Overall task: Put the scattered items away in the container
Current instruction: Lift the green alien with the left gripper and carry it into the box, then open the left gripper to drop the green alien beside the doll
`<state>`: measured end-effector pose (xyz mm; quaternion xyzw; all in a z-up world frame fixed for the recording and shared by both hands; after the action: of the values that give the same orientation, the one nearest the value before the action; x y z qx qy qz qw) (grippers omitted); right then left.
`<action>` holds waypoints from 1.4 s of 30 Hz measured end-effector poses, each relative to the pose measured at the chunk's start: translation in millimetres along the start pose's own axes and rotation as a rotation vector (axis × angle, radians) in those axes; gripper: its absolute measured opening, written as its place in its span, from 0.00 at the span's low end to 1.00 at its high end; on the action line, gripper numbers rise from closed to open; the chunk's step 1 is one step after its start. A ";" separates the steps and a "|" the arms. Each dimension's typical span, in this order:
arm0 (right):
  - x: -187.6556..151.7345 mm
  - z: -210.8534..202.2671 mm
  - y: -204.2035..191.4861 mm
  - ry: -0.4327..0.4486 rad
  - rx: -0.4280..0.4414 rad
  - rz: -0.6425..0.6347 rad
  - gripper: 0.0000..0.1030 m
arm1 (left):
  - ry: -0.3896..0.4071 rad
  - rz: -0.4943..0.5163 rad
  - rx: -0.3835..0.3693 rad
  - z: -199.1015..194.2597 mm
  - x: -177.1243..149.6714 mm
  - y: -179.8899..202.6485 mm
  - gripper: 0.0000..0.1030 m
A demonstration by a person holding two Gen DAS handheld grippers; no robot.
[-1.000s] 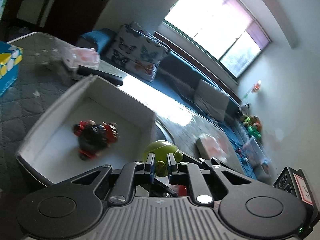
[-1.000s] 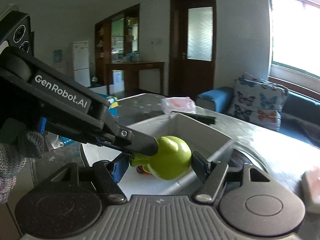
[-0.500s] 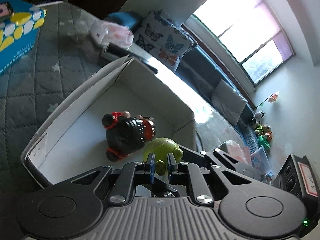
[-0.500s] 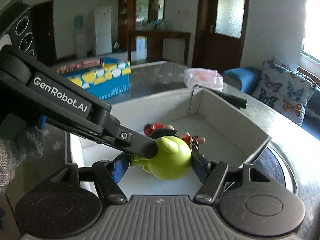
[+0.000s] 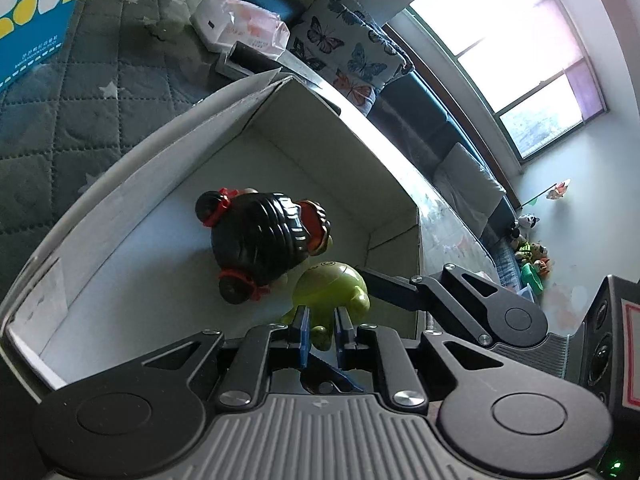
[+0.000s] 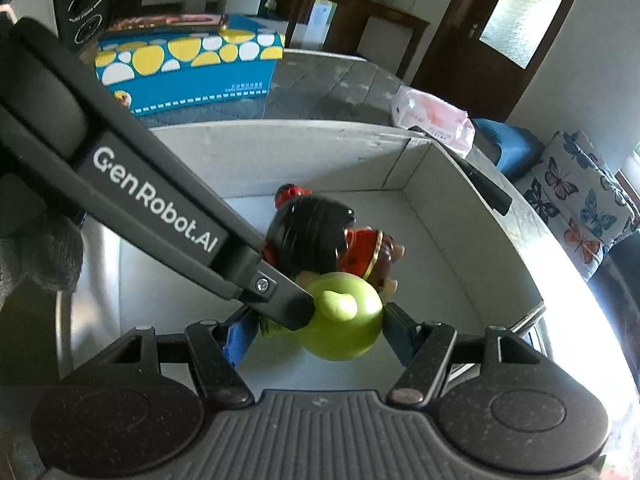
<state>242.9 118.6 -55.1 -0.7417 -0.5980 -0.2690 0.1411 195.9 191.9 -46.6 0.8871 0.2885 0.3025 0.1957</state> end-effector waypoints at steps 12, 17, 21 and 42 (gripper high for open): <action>-3.9 1.5 5.8 -0.010 0.000 0.033 0.68 | -0.001 -0.011 -0.004 3.8 4.9 0.7 0.15; -4.8 -4.1 6.3 0.024 -0.002 0.060 0.68 | 0.002 -0.014 0.008 1.5 4.6 -0.4 0.21; -5.7 -10.9 6.5 0.049 -0.004 0.076 0.71 | 0.006 -0.024 -0.003 -3.0 4.1 0.2 0.24; -21.8 -88.7 -7.7 0.277 -0.038 0.185 0.74 | 0.078 0.038 0.010 -37.3 -10.1 21.2 0.25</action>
<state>212.0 55.7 4.0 -0.7519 -0.4970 -0.3659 0.2321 173.4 175.9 -12.2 0.8809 0.2806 0.3392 0.1740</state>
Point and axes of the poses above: each gripper's, at about its wrist camera, not at the fingertips, and z roughly the way its jaws point, y to its right, x to its top, the point moved 7 cm from there along z, roughly the way its jaws point, and after that the axes turned 11 degrees about x, right-handed, at the moved point
